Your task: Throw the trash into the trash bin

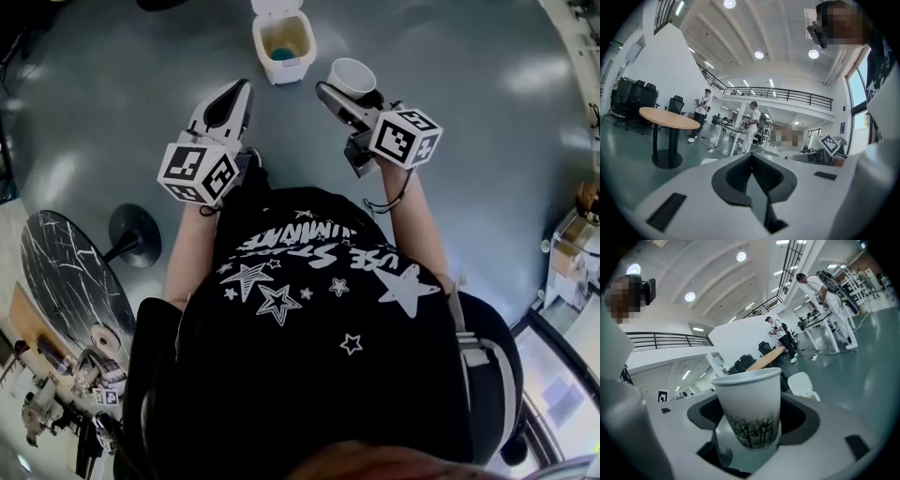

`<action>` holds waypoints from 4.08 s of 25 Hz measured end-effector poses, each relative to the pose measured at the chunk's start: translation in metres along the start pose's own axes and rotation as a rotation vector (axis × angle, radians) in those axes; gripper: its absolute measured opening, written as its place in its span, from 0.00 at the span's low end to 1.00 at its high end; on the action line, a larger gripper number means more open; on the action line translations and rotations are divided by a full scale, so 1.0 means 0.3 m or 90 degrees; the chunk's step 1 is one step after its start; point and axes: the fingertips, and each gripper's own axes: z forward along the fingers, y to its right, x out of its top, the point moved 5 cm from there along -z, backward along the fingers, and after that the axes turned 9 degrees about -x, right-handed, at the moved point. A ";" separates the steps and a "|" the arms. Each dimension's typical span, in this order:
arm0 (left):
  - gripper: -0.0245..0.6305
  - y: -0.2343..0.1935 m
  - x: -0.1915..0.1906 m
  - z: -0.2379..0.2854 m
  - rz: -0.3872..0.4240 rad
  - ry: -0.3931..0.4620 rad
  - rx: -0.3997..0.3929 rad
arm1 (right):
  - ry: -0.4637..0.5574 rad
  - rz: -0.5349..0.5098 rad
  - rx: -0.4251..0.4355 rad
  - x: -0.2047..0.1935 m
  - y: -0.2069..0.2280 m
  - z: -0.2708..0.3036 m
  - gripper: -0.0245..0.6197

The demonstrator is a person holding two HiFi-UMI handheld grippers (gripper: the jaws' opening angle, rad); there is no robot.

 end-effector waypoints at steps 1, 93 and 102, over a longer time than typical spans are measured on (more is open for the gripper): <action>0.05 -0.030 0.006 0.001 -0.001 -0.003 -0.007 | 0.000 0.004 -0.005 0.005 -0.011 0.032 0.57; 0.06 -0.971 -0.287 0.778 -0.085 -0.209 0.036 | -0.152 0.045 -0.168 0.066 0.673 1.000 0.57; 0.06 -0.963 -0.467 0.849 -0.117 -0.253 0.023 | -0.177 0.028 -0.174 -0.031 0.778 1.063 0.57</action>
